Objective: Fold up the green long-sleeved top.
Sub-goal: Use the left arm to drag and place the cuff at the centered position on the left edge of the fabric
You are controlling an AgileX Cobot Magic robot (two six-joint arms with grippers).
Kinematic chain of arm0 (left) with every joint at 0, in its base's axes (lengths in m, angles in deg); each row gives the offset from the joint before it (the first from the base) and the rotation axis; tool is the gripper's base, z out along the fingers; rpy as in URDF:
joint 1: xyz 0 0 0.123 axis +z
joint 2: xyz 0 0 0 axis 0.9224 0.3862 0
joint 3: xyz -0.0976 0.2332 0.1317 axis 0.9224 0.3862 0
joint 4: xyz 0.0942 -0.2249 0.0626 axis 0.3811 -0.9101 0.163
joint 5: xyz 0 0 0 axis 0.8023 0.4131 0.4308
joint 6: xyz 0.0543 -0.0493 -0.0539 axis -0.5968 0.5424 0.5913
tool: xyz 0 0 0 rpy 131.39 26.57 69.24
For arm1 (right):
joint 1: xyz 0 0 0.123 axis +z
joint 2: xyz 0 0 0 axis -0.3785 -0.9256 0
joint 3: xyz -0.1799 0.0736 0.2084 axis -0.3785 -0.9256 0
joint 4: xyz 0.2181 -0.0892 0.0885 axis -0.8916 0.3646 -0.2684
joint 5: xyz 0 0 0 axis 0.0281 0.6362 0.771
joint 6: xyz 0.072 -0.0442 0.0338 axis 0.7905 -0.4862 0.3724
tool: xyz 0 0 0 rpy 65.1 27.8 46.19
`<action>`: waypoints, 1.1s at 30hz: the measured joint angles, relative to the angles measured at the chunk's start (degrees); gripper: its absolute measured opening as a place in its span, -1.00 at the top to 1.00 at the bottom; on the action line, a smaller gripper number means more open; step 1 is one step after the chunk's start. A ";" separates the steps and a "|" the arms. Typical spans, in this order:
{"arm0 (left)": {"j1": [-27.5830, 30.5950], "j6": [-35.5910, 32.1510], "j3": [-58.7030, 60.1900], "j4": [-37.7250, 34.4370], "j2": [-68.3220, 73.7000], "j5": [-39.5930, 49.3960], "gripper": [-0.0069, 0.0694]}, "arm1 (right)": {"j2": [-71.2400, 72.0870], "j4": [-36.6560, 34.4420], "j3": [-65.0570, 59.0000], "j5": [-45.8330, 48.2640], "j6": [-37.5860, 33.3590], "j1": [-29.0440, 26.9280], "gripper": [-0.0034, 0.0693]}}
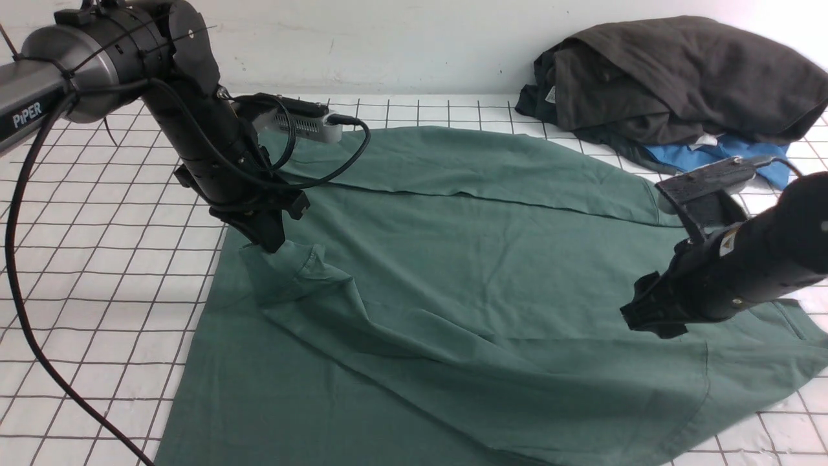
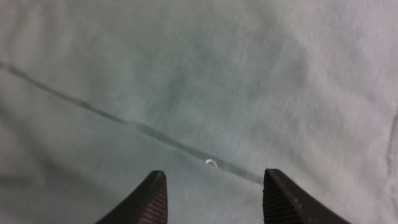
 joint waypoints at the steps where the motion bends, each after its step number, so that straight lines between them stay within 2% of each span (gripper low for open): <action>1: 0.00 -0.15 0.00 -0.26 0.00 0.00 0.78 | -1.30 -0.12 0.33 -0.26 0.36 0.00 -0.21; 6: 0.00 -0.21 0.00 -1.71 0.00 0.00 0.78 | -6.55 -1.83 1.00 -0.60 0.81 0.00 -0.17; 8: 0.00 -0.34 0.00 -2.20 0.00 0.00 0.78 | -7.88 -2.22 1.00 -0.60 0.88 0.00 -0.06; 9: 0.00 -0.38 0.00 -2.43 0.00 0.00 0.78 | -8.31 -2.22 1.04 -0.66 1.03 0.00 0.12; 10: 0.00 -0.38 0.00 -2.43 0.00 0.00 0.78 | -8.31 -2.22 1.04 -0.66 1.14 0.00 0.12; 11: 0.00 -0.41 0.00 -2.43 0.00 0.00 0.78 | -8.31 -2.16 1.10 -0.67 1.25 0.00 0.34; 13: 0.00 -0.61 0.00 -2.43 0.00 0.00 0.78 | -8.31 -1.95 1.10 -0.71 1.25 0.00 0.63; 15: 0.00 -0.69 0.00 -2.43 0.00 0.00 0.78 | -8.31 -1.29 1.10 -0.65 1.20 0.00 0.82; 17: 0.00 -0.76 0.00 -2.43 0.00 0.00 0.78 | -7.59 -0.27 1.10 0.22 1.20 0.00 0.91; 24: 0.00 -0.76 0.00 -2.43 -0.02 0.00 0.78 | -2.11 2.33 1.10 1.34 2.77 0.00 0.94; 28: 0.00 -0.76 0.00 -2.43 -0.02 0.00 0.78 | -2.57 2.14 1.10 1.45 6.53 0.00 0.88; 30: 0.00 -0.76 0.00 -2.43 -0.02 0.00 0.78 | -5.31 2.14 1.10 1.35 7.72 0.00 0.70; 31: 0.00 -0.76 0.00 -2.43 -0.02 0.00 0.78 | -5.31 2.14 1.10 1.35 7.80 0.00 0.68; 32: 0.00 -0.76 0.00 -2.43 -0.02 0.00 0.78 | -7.42 2.14 1.10 1.05 7.92 0.00 0.54; 33: 0.00 -0.76 0.00 -2.43 -0.02 0.00 0.78 | -7.84 2.14 1.10 1.05 7.97 0.00 0.51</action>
